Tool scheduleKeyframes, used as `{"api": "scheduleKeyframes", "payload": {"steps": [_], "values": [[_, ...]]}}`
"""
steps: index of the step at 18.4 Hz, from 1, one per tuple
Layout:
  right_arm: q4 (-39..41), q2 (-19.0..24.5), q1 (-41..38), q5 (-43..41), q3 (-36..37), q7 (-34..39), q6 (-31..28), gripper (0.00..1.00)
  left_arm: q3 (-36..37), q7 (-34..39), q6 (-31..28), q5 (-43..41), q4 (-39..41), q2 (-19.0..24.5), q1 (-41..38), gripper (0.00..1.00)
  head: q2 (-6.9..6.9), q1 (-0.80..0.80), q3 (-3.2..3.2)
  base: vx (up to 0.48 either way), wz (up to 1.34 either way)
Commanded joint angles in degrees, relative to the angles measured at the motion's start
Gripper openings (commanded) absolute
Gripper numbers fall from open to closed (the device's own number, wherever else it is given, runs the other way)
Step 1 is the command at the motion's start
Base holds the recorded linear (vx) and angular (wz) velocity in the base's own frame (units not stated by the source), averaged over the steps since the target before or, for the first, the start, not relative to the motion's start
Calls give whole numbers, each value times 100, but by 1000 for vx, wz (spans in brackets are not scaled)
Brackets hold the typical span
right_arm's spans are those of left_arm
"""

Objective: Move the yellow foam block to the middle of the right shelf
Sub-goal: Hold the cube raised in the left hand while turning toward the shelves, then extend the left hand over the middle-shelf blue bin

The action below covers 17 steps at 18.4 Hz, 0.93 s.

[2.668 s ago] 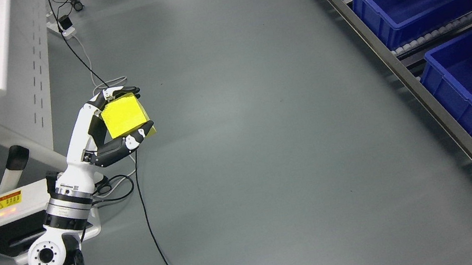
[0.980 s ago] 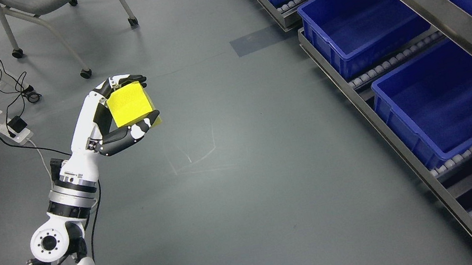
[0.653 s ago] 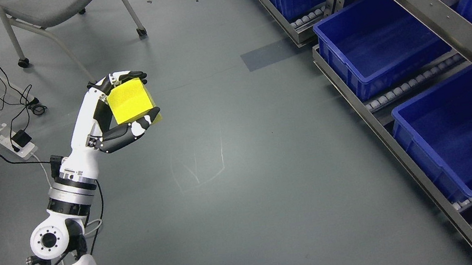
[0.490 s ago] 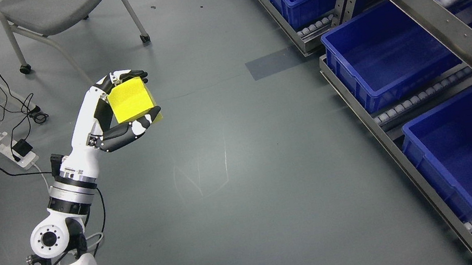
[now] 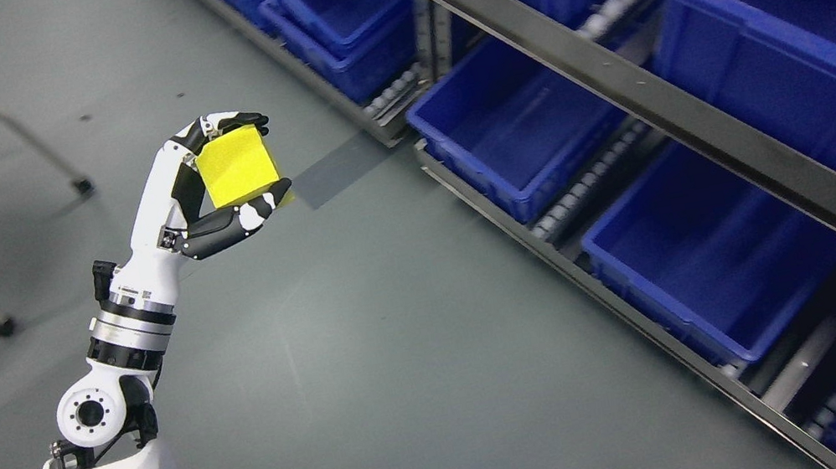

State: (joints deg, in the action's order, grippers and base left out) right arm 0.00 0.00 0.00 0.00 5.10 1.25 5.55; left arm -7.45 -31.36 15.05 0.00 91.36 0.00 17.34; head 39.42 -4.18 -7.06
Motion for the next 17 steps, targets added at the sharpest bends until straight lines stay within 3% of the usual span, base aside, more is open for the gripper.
{"api": "scheduleKeyframes", "payload": {"steps": [1, 8, 10, 14, 17], "values": [[100, -100, 18, 0, 0, -19, -1, 100, 480, -10, 164, 158, 40, 100, 85, 39, 0, 0, 0, 170, -1070], [100, -100, 18, -9, 0, -19, -1, 100, 1263, 16, 270, 176, 232, 100, 1112, 39, 1, 0, 0, 140, -1185], [100, -100, 9, 0, 0, -19, -1, 100, 1378, 322, 165, 255, 434, 100, 1341, 39, 2, 0, 0, 138, -998], [100, -100, 18, 0, 0, -19, -1, 100, 1422, 859, -405, 290, 611, 100, 1754, 39, 3, 0, 0, 111, -715], [100, -100, 9, 0, 0, -19, -1, 100, 1422, 1420, -1501, 281, 594, 100, 2114, 38, 3, 0, 0, 89, -430]]}}
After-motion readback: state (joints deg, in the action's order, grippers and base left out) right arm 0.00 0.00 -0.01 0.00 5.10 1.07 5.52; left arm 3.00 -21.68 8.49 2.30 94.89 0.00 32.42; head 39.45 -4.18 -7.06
